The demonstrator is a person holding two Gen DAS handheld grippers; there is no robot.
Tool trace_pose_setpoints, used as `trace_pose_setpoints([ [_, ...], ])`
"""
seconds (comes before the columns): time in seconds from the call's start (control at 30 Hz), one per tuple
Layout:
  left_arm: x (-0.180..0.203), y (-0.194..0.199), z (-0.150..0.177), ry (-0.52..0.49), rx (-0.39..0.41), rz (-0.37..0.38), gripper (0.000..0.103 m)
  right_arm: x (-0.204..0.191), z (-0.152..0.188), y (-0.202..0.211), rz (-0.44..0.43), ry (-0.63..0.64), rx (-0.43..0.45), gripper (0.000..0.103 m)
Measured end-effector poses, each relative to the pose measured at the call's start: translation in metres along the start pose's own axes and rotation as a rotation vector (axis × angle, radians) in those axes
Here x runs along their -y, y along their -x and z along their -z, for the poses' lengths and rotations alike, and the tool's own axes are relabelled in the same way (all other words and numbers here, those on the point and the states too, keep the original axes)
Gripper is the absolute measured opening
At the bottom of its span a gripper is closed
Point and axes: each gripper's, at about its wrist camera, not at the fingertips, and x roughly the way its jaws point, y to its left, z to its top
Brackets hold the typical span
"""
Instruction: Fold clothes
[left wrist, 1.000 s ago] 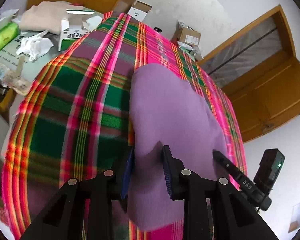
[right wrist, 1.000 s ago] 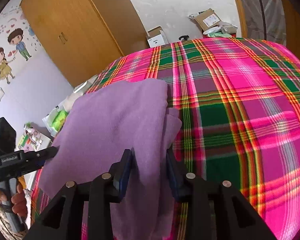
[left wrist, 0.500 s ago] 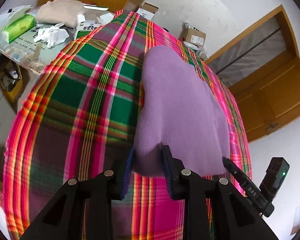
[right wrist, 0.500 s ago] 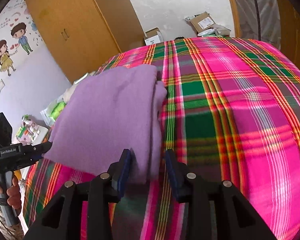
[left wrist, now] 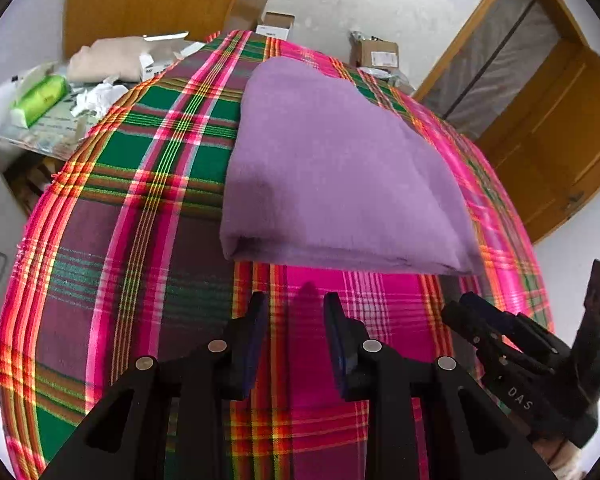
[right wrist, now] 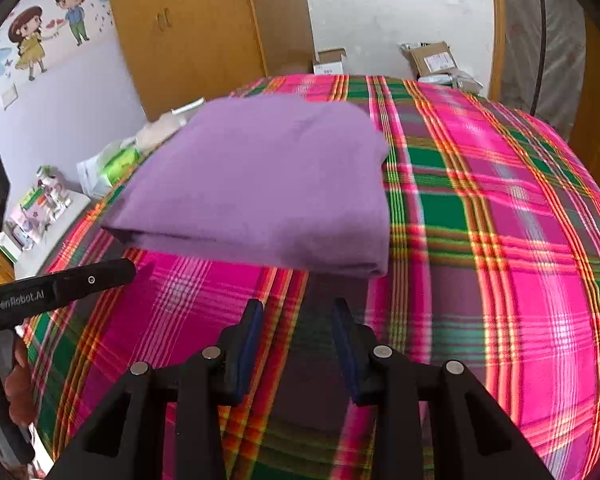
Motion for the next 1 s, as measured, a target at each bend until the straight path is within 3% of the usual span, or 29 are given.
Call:
trace_pose_setpoints([
  [0.07,0.005,0.0,0.001,-0.027,0.033,-0.072,0.029,-0.002,0.001,-0.002,0.015,-0.001,0.0,0.036],
  [0.17,0.007,-0.002,0.001,-0.032,0.06,-0.105,0.029,-0.003,0.0,-0.004,0.031,-0.006,0.007,0.04],
  [0.37,0.023,-0.009,0.004,-0.144,0.099,-0.218,0.029,-0.008,-0.002,-0.01,0.102,0.005,0.01,0.059],
  [0.47,0.025,-0.01,0.001,-0.148,0.117,-0.233,0.03,-0.009,-0.004,-0.013,0.137,0.012,0.003,0.061],
  [0.6,0.028,-0.013,-0.001,-0.155,0.116,-0.255,0.03,-0.006,-0.007,-0.017,0.17,-0.009,-0.006,0.076],
  [1.0,0.036,-0.018,-0.002,-0.165,0.114,-0.302,0.033,-0.004,-0.008,-0.018,0.176,-0.017,-0.01,0.079],
])
